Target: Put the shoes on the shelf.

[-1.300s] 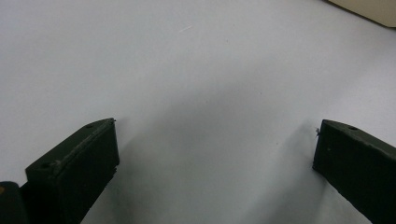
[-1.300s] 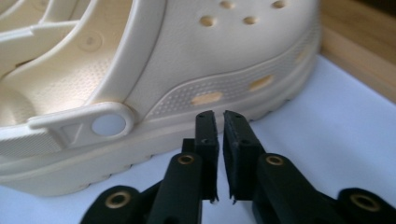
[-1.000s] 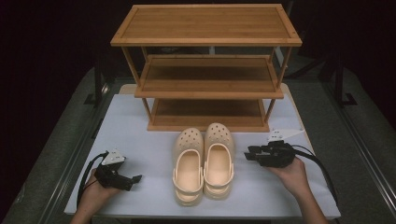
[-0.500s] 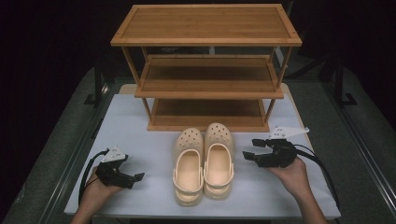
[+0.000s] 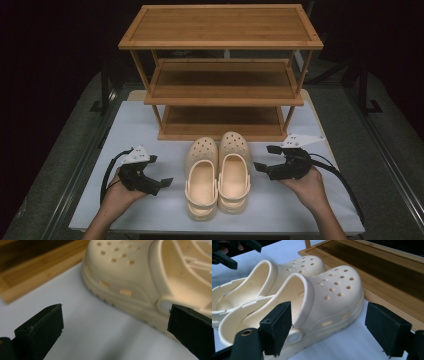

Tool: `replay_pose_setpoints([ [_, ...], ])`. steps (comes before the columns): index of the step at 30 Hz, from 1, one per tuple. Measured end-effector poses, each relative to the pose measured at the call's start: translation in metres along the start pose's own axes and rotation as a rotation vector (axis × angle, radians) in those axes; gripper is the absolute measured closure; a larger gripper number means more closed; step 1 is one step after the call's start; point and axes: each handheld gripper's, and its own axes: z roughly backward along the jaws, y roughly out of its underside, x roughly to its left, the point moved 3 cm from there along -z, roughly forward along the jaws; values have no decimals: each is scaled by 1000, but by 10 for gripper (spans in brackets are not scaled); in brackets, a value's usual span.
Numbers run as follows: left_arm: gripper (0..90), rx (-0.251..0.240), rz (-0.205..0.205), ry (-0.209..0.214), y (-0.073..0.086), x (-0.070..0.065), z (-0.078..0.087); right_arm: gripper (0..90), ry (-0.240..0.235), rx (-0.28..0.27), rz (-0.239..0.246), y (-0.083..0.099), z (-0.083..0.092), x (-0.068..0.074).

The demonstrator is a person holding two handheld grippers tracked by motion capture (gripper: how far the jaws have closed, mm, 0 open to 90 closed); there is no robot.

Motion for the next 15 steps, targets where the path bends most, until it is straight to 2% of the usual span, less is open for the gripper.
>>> replay_pose_setpoints([
  [5, 0, -9, -46, 45, -24, -14, -16, 202, -6, 5, 4, -3, -8, 5],
  [8, 0, -11, -61, 64, -32, -21, -26, 199, -8, 11, 9, -5, -13, 7],
  [10, 0, -1, -77, 71, -36, -24, -33, 198, -12, 11, 10, -5, -16, 8],
  [15, 0, 16, -82, 70, -39, -27, -47, 195, -11, 20, 8, -6, -24, 10],
])
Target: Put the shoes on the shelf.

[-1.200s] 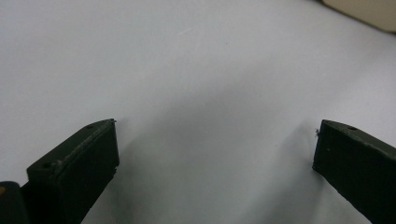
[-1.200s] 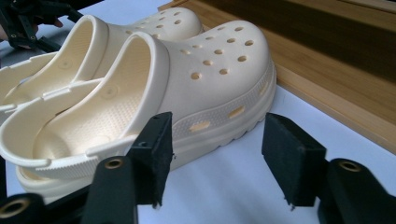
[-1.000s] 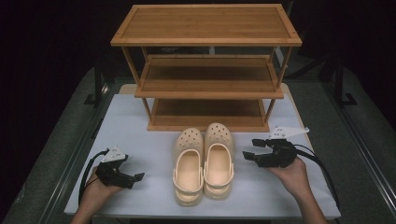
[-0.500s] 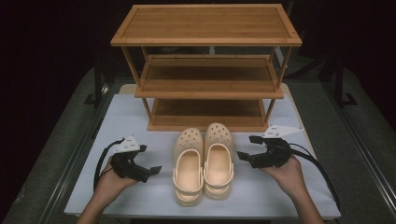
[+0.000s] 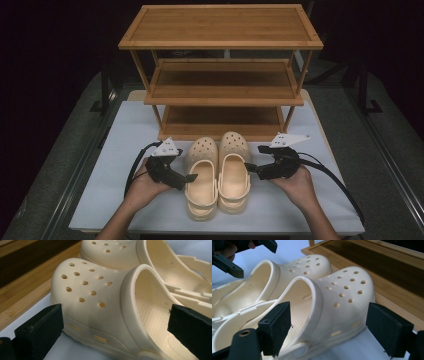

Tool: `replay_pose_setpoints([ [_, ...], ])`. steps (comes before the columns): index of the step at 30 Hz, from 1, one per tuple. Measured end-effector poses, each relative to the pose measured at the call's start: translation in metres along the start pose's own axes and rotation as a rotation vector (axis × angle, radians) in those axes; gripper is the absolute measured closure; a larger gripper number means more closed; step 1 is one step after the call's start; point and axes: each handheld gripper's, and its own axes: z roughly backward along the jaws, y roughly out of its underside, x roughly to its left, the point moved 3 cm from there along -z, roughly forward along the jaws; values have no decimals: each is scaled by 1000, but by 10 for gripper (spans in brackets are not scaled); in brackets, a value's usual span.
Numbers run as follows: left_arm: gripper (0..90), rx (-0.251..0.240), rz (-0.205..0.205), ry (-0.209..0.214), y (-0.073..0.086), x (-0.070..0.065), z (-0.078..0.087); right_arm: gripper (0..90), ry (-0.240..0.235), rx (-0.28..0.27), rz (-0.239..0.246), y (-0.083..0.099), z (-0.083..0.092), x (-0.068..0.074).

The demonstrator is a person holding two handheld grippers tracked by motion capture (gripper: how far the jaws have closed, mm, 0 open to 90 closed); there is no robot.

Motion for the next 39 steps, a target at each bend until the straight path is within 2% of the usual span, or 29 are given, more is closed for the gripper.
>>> replay_pose_setpoints([
  [6, 7, 34, -12, -22, 3, 1, -10, 194, 10, 28, 4, 3, -13, 2],
  [7, 55, 34, -14, -21, 4, 1, -11, 194, 14, 34, 4, 4, -15, 2],
  [10, 129, 45, -18, -38, 7, 3, -12, 194, 17, 55, 7, 7, -22, 0],
  [11, 172, 39, -5, -29, 7, 2, -13, 194, 14, 64, 2, 8, -24, 0],
  [13, 210, 40, 4, -12, 7, 1, -14, 195, 13, 77, 4, 10, -29, 0],
  [14, 243, 44, -2, -12, 7, 0, -13, 201, 12, 84, 4, 12, -32, 1],
  [17, 271, 50, -13, -21, 7, -1, -12, 219, 17, 103, 3, 15, -38, 0],
  [20, 331, 48, -15, -20, 8, 1, -7, 313, -2, 101, -3, 14, -36, 0],
  [24, 406, 47, -11, -14, 9, 5, -3, 374, -3, 105, -1, 13, -33, 1],
  [32, 549, 32, 3, -13, 12, 10, 7, 539, 27, 119, 26, 13, -22, -2],
  [39, 624, 25, -2, -19, 12, 12, 12, 691, 61, 96, 55, 13, -11, -6],
])
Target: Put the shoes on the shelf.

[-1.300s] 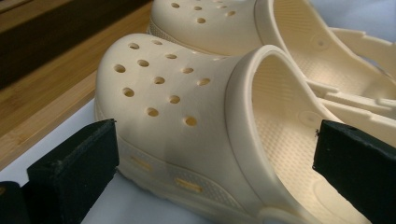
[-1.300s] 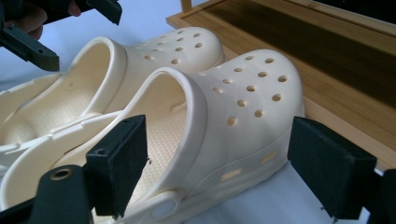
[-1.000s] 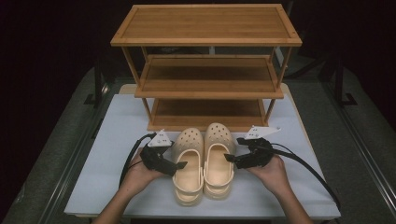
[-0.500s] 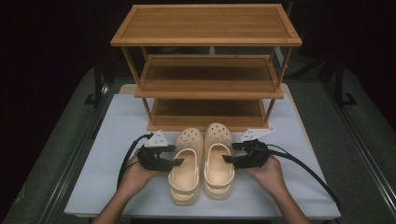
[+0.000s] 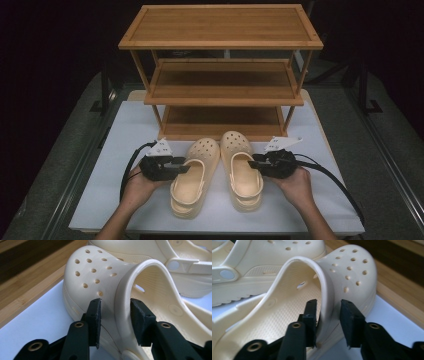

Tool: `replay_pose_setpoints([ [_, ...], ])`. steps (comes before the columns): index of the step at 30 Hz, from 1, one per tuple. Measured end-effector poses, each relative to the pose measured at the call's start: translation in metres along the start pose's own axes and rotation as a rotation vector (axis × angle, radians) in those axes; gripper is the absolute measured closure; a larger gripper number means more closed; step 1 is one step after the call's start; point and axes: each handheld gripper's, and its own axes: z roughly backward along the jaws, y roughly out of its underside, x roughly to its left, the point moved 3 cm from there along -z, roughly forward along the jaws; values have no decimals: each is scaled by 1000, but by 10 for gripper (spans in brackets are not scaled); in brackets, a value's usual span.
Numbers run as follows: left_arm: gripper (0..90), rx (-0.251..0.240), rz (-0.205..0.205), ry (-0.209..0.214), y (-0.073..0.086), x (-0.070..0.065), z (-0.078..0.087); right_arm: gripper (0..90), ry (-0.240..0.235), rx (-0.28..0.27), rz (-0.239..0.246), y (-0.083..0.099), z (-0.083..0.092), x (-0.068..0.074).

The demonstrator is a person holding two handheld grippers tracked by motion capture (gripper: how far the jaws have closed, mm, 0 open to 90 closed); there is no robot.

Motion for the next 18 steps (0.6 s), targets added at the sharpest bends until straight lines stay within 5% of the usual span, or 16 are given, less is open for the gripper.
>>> replay_pose_setpoints([
  [10, 740, -1, -8, -21, 0, 2, 7, 799, -5, -31, -35, 5, 11, -14],
  [18, 825, -4, -38, -99, 0, 6, 15, 840, 26, -66, -55, 7, 23, -23],
])
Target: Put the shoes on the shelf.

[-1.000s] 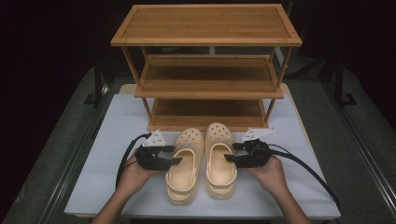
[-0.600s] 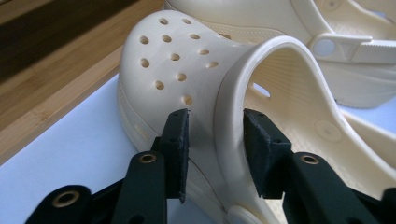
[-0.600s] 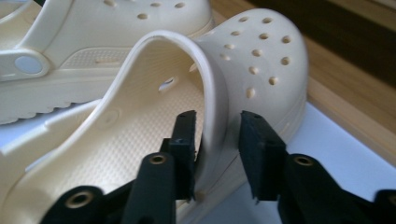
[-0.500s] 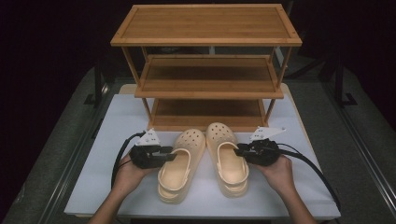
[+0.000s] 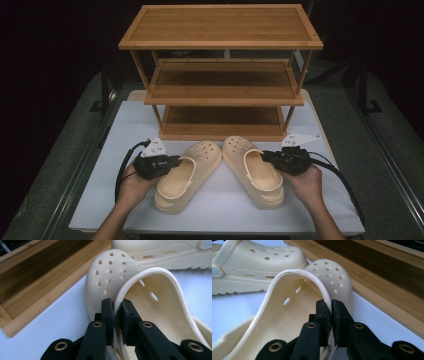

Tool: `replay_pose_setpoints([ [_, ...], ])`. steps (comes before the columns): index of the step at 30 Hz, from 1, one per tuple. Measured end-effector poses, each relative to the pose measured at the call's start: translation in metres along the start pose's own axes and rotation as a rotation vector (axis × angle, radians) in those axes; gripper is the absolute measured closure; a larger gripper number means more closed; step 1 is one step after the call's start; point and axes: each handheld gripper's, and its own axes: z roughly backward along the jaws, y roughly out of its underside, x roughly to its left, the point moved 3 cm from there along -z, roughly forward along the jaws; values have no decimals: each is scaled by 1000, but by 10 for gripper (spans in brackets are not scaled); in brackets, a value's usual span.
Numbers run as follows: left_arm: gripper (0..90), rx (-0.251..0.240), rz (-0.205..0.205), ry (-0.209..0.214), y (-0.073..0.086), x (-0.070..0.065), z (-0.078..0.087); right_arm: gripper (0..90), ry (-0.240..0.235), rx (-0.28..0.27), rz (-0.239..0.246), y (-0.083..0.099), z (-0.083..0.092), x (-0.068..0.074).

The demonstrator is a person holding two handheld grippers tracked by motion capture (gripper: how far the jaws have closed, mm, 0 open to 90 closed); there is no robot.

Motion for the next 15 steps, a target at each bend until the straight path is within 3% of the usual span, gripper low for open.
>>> replay_pose_setpoints([
  [8, 836, -17, 21, -27, -3, 7, 5, 844, 12, -22, 0, -3, 8, -3],
  [15, 836, -11, 22, -63, -13, 18, 0, 845, 35, -52, -5, -11, 12, -14],
])
